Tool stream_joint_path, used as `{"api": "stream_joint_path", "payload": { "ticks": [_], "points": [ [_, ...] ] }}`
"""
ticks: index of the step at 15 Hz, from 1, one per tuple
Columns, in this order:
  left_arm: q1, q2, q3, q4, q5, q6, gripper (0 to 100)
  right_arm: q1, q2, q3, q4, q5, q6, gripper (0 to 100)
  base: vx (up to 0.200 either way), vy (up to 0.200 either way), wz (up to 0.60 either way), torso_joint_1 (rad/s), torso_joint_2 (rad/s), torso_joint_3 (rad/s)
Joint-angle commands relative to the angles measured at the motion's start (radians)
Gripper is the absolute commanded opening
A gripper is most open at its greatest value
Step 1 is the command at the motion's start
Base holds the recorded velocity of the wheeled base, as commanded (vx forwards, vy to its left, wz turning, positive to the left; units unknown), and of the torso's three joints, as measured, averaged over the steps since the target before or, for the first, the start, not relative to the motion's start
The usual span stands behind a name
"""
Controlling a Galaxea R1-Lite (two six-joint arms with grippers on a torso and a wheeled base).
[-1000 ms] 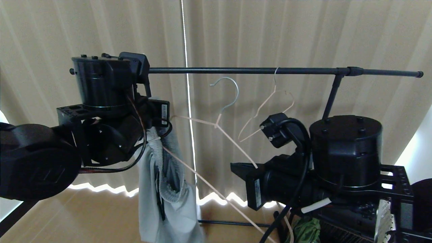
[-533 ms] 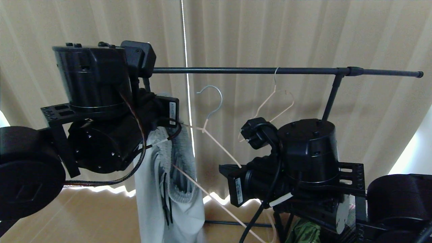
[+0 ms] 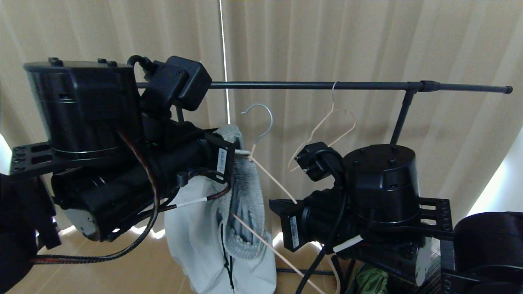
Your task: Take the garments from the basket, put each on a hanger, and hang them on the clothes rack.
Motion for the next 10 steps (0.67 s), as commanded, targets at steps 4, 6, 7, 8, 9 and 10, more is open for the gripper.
{"api": "stream_joint_path", "payload": {
  "ticks": [4, 6, 7, 8, 9, 10],
  "points": [
    [-0.001, -0.075, 0.081, 0.0, -0.117, 0.003, 0, -0.001, -0.079, 0.022, -0.009, 0.007, -0.031, 0, 0.0, 0.0, 0.0, 0.0, 0.0, 0.0],
    [-0.002, -0.075, 0.09, 0.0, -0.12, 0.005, 0, -0.001, -0.082, 0.045, -0.076, 0.014, -0.057, 0, 0.0, 0.0, 0.0, 0.0, 0.0, 0.0],
    [-0.009, -0.075, 0.093, 0.0, -0.12, 0.005, 0, -0.001, -0.078, 0.068, -0.13, 0.017, -0.093, 0, 0.0, 0.0, 0.0, 0.0, 0.0, 0.0],
    [-0.018, -0.075, 0.096, 0.0, -0.12, 0.005, 0, -0.001, -0.076, 0.101, -0.18, 0.017, -0.128, 0, 0.0, 0.0, 0.0, 0.0, 0.0, 0.0],
    [-0.019, -0.076, 0.102, 0.0, -0.12, 0.005, 0, -0.001, -0.076, 0.118, -0.208, 0.017, -0.148, 0, 0.0, 0.0, 0.0, 0.0, 0.0, 0.0],
    [-0.022, -0.076, 0.109, -0.002, -0.12, 0.005, 0, -0.001, -0.076, 0.137, -0.245, 0.02, -0.168, 0, 0.0, 0.0, 0.0, 0.0, 0.0, 0.0]
  ]
}}
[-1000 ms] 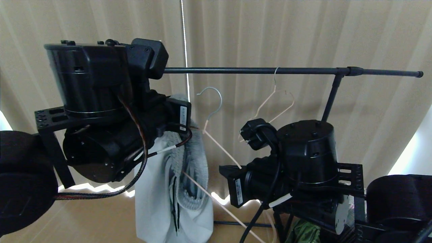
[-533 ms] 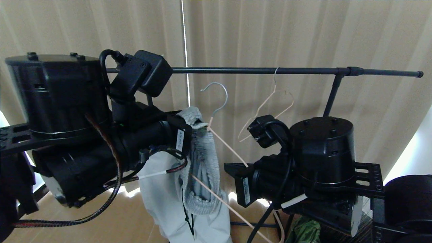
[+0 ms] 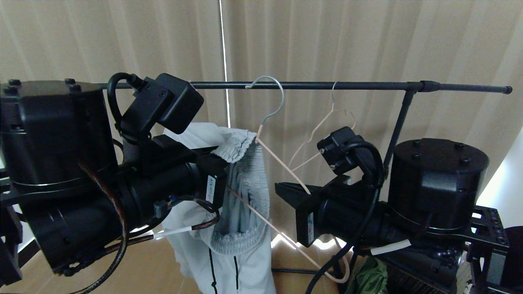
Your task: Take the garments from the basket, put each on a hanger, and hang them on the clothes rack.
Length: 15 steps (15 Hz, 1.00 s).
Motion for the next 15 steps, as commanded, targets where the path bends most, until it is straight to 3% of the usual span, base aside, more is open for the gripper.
{"api": "stream_joint_path", "payload": {
  "ticks": [1, 5, 6, 12, 15],
  "points": [
    [-0.005, -0.003, 0.013, -0.001, 0.001, 0.0, 0, 0.001, -0.004, 0.024, -0.017, 0.002, -0.009, 0, 0.0, 0.0, 0.0, 0.0, 0.0, 0.0],
    [-0.027, -0.012, 0.033, -0.001, 0.001, 0.003, 0, 0.001, -0.012, 0.024, -0.018, 0.022, -0.007, 0, 0.0, 0.0, 0.0, 0.0, 0.0, 0.0],
    [-0.028, -0.012, 0.037, -0.003, 0.004, 0.006, 100, 0.001, -0.012, 0.024, -0.02, 0.022, -0.006, 0, 0.0, 0.0, 0.0, 0.0, 0.0, 0.0],
    [-0.027, -0.038, 0.06, -0.006, 0.001, 0.028, 100, -0.004, -0.038, 0.028, -0.06, 0.026, -0.014, 0, 0.0, 0.0, 0.0, 0.0, 0.0, 0.0],
    [-0.027, -0.078, 0.09, -0.006, -0.03, 0.029, 100, -0.061, -0.069, 0.039, -0.058, 0.028, -0.015, 0, 0.0, 0.0, 0.0, 0.0, 0.0, 0.0]
  ]
}}
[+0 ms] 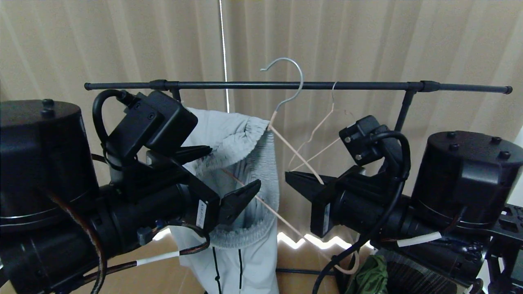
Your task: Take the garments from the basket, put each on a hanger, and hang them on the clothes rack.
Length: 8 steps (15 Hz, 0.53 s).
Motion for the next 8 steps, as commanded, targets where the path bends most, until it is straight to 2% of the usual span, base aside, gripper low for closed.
{"api": "stream_joint_path", "payload": {
  "ticks": [1, 3, 6, 7, 8],
  "points": [
    [0.0, -0.041, 0.028, 0.001, -0.04, 0.009, 100, -0.05, -0.027, 0.005, 0.002, 0.007, -0.008, 0, 0.0, 0.0, 0.0, 0.0, 0.0, 0.0],
    [0.0, -0.068, 0.056, 0.001, -0.072, 0.061, 100, -0.104, -0.046, 0.03, 0.0, 0.022, -0.052, 0, 0.0, 0.0, 0.0, 0.0, 0.0, 0.0],
    [0.0, -0.086, 0.059, 0.001, -0.075, 0.101, 100, -0.153, -0.084, 0.063, 0.008, 0.063, -0.083, 0, 0.0, 0.0, 0.0, 0.0, 0.0, 0.0],
    [0.012, -0.091, 0.059, -0.001, -0.072, 0.123, 100, -0.182, -0.098, 0.08, 0.009, 0.091, -0.095, 0, 0.0, 0.0, 0.0, 0.0, 0.0, 0.0],
    [0.061, -0.101, 0.058, -0.001, -0.072, 0.17, 100, -0.239, -0.113, 0.111, 0.008, 0.171, -0.111, 0, 0.0, 0.0, 0.0, 0.0, 0.0, 0.0]
  ]
}}
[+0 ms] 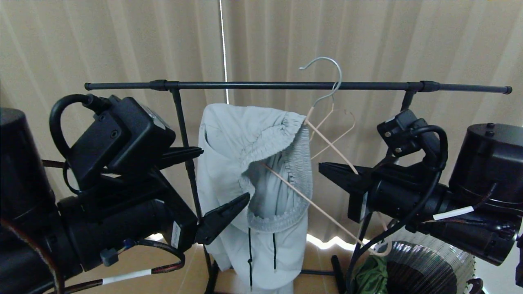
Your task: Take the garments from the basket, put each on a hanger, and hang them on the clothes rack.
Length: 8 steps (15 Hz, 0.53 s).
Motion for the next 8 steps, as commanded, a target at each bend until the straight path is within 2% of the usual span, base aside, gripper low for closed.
{"api": "stream_joint_path", "payload": {
  "ticks": [1, 2, 5, 8],
  "points": [
    [0.057, -0.023, -0.003, -0.001, -0.002, 0.051, 100, -0.073, -0.039, 0.042, 0.0, 0.078, -0.013, 0, 0.0, 0.0, 0.0, 0.0, 0.0, 0.0],
    [0.086, -0.025, -0.007, -0.001, -0.002, 0.116, 100, -0.088, -0.058, 0.051, 0.004, 0.146, -0.015, 0, 0.0, 0.0, 0.0, 0.0, 0.0, 0.0],
    [0.101, -0.016, -0.01, -0.001, -0.014, 0.206, 100, -0.088, -0.066, 0.056, 0.066, 0.181, -0.044, 0, 0.0, 0.0, 0.0, 0.0, 0.0, 0.0],
    [0.131, 0.033, -0.053, 0.001, -0.169, 0.281, 100, -0.088, -0.064, 0.073, 0.081, 0.256, -0.101, 0, 0.0, 0.0, 0.0, 0.0, 0.0, 0.0]
  ]
}}
